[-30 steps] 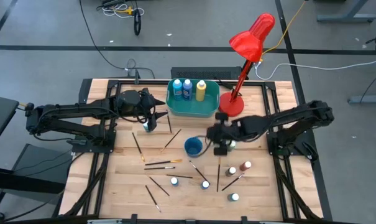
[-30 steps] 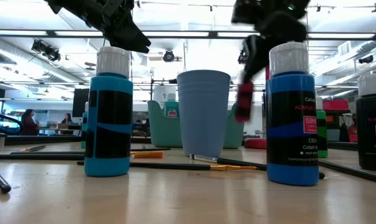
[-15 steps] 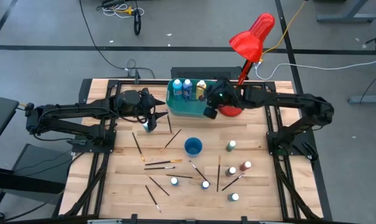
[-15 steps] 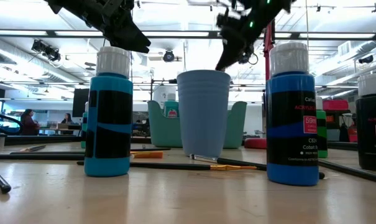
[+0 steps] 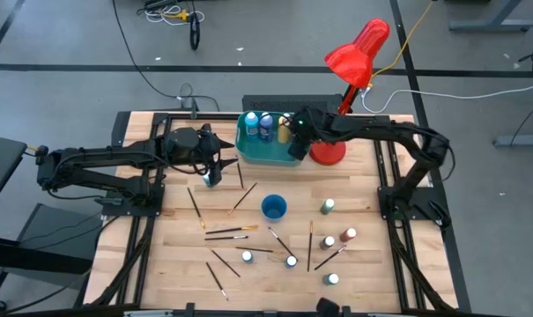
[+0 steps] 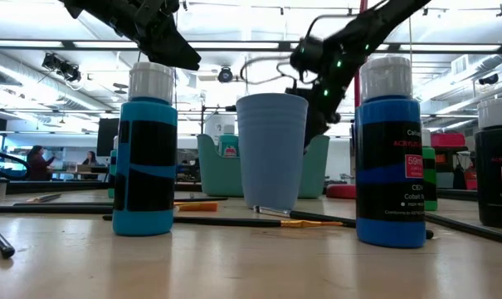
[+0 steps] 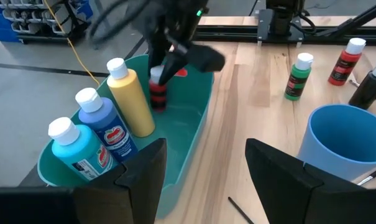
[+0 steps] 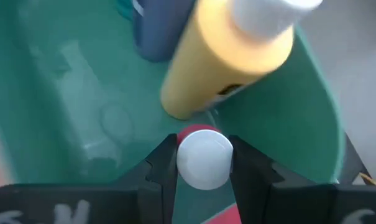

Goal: Pick & Place Paint Supplies
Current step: Put the red paint bottle into the green bin

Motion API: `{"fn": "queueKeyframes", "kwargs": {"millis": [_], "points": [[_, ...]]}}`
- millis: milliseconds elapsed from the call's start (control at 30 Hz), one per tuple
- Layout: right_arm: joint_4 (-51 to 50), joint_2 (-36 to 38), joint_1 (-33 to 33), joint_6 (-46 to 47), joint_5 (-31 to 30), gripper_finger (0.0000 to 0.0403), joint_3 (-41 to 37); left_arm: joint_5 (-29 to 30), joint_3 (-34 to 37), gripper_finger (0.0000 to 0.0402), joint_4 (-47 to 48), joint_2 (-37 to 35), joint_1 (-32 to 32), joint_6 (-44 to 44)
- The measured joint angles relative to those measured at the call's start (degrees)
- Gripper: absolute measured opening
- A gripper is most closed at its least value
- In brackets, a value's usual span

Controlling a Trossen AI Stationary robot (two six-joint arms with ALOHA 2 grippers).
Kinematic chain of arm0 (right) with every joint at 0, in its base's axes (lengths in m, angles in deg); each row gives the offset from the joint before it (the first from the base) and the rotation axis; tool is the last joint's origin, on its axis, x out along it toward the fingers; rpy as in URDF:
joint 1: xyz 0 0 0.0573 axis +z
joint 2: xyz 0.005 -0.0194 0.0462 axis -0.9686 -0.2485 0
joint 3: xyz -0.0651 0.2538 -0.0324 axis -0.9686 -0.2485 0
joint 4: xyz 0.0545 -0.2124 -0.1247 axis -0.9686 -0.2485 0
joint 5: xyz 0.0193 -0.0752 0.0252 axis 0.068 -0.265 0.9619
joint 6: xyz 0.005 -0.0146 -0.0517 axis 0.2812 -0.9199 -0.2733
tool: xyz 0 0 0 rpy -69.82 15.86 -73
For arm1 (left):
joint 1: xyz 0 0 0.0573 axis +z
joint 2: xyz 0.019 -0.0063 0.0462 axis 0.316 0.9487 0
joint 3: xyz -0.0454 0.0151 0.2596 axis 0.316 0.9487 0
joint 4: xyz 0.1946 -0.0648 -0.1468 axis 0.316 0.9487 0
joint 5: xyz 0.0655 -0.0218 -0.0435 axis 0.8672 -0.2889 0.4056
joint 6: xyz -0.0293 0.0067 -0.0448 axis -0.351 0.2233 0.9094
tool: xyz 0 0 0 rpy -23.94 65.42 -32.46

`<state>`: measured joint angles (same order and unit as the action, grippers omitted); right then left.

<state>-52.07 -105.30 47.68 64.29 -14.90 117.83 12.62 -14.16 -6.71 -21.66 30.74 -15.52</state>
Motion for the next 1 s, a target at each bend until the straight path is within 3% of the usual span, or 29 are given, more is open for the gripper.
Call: {"fn": "queueKeyframes", "kwargs": {"millis": [367, 700, 1000], "points": [[9.46, -3.92, -4.63, -3.0, 5.9, 0.0113, 0.04, 0.16, 0.0, 0.0231, -0.08, 0.34, 0.02, -1.81], [9.56, -3.94, -7.31, -3.24, 9.63, 0.0115, 0.04, 0.46, 0.0, 0.0231, -0.04, 0.32, 0.02, -1.18], [11.96, -3.94, -7.42, -3.88, 9.73, 0.0173, 0.04, 0.46, 0.0, 0.0231, -0.01, 0.32, 0.02, -0.47]]}}
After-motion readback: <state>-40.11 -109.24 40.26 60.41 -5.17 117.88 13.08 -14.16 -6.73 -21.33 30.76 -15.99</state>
